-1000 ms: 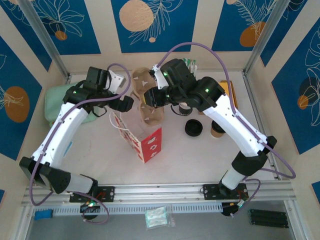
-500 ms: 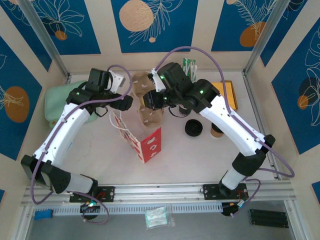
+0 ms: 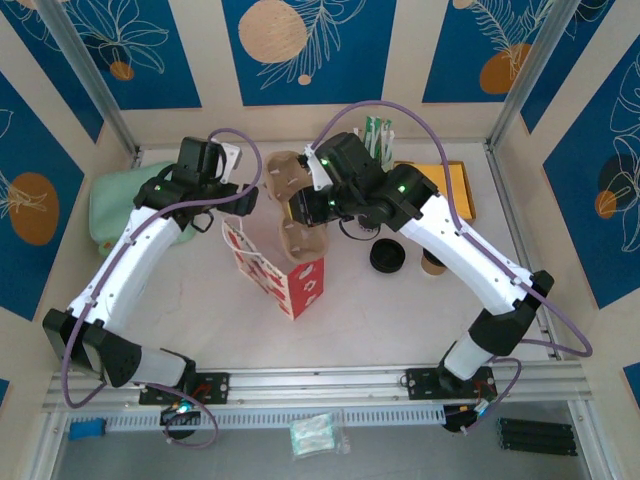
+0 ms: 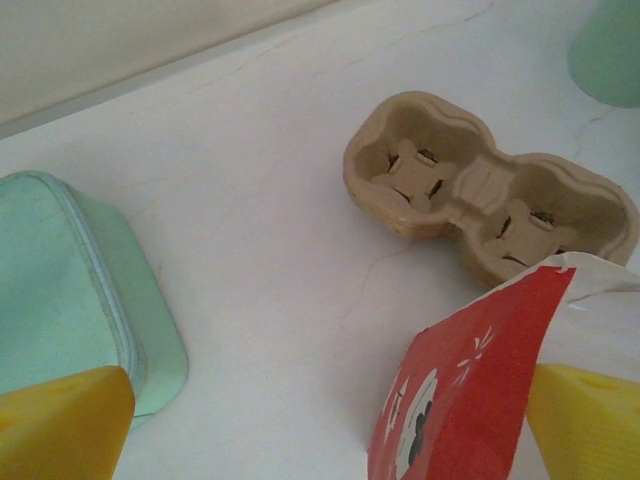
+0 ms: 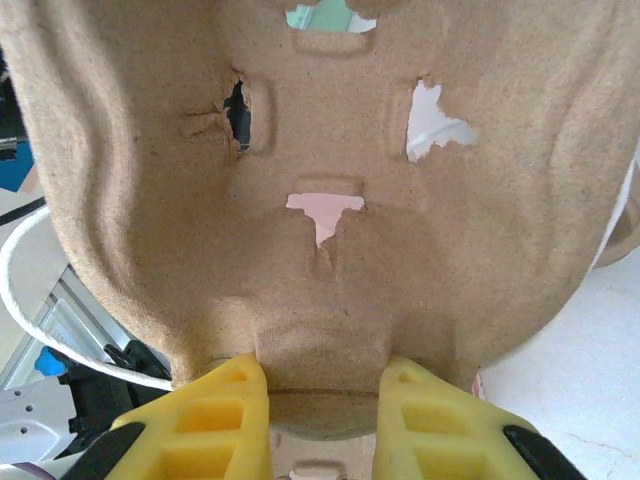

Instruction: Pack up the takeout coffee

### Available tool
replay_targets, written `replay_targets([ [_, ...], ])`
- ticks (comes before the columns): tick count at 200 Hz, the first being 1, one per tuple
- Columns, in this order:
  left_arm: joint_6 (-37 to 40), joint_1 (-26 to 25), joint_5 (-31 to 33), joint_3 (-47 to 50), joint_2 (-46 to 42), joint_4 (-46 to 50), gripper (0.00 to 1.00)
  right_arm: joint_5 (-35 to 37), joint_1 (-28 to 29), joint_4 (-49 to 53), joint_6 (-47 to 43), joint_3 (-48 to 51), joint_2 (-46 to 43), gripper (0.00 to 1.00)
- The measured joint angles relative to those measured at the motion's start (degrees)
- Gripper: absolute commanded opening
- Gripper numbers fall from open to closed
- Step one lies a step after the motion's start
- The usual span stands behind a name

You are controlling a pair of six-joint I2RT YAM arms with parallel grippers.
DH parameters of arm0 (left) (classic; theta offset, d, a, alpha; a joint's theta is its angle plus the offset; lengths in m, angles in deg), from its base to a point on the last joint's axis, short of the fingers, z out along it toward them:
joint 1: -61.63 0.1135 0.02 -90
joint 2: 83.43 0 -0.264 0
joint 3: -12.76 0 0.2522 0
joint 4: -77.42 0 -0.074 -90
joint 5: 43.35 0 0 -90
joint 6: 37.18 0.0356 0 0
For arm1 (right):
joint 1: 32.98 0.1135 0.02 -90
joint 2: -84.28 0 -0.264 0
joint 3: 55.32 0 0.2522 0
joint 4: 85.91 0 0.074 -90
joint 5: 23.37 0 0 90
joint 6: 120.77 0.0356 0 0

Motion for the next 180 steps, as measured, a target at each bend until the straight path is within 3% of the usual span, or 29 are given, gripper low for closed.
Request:
replay_targets([
  [80,-2.10,0.31,4.92,1.53,0.00,-0.42,1.00,0.04,-0.39,-1.20,0.20,2.86,-0.37,0.21],
  [180,-4.57,2.78,6.03,6.23,-0.66,-1.92,0.99,0.02,-1.29,-2.08,0.46,4.76,-1.36,0.20],
])
